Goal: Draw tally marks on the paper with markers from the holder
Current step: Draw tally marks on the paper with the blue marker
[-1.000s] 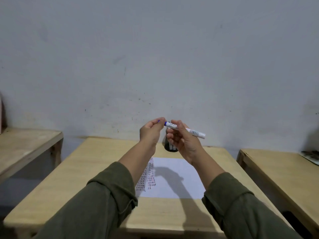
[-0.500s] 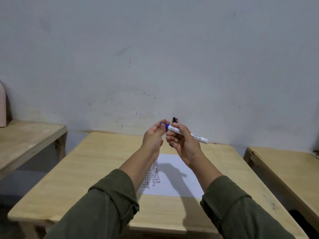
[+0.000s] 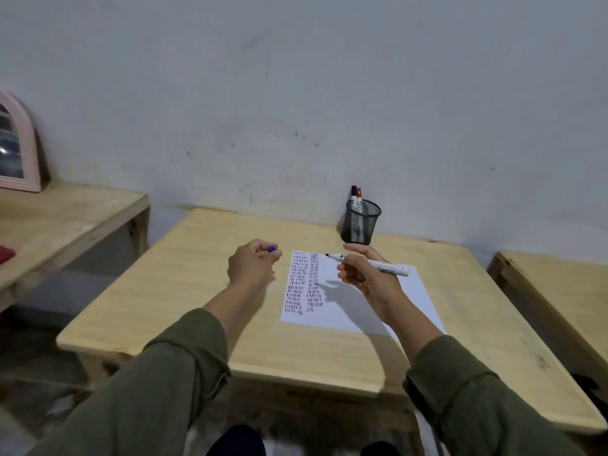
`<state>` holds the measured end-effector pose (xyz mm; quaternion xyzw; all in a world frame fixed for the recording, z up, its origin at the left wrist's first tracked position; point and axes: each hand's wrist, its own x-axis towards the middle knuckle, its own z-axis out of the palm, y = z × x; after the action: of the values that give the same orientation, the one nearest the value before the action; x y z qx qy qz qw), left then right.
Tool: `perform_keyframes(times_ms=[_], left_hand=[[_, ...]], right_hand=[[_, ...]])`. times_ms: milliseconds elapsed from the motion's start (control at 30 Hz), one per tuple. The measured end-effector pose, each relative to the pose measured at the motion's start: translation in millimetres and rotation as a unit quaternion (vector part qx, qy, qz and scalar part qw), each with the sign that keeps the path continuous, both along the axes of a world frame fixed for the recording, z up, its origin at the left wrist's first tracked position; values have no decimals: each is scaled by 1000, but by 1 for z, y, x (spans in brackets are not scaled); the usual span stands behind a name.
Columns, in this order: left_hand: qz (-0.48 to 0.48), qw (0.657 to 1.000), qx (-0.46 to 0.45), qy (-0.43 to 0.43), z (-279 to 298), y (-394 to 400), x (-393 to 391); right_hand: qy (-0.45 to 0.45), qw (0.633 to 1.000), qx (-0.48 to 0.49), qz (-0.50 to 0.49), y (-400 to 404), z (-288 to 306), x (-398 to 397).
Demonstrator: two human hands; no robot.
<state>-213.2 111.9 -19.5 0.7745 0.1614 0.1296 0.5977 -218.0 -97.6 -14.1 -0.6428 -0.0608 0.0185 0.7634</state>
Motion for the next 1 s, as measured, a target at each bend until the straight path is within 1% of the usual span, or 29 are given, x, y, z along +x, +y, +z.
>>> perform_keyframes(times_ms=[67,100,200,267,367,467,633,800,1000], left_hand=[[1,1000,9,15,-25,-1,-6],[-1,999,33,23,-37,-1,-7],[-13,985,170,37,-55,-5,-11],[-25,975,217,34,-57,-7,-13],[-32,971,234,25,-61,-6,-13],[-43,966,253,17,-63,-4,-13],[-41,963,264,10,-65,-5,-14],[-38,962,270,11,-65,-5,-14],[-38,963,267,11,-66,-5,-13]], right_hand=[[10,999,-41,-4,1,-11,-5],[14,998,-59,-5,2,-16,-9],[18,994,-104,-11,9,-25,-17],[28,992,-123,-20,14,-28,-23],[65,991,-113,-11,16,-32,-32],[79,988,-136,-7,14,-38,-33],[30,975,-217,-20,13,-43,-29],[37,974,-223,2,13,-48,-29],[19,970,-241,-4,13,-48,-26]])
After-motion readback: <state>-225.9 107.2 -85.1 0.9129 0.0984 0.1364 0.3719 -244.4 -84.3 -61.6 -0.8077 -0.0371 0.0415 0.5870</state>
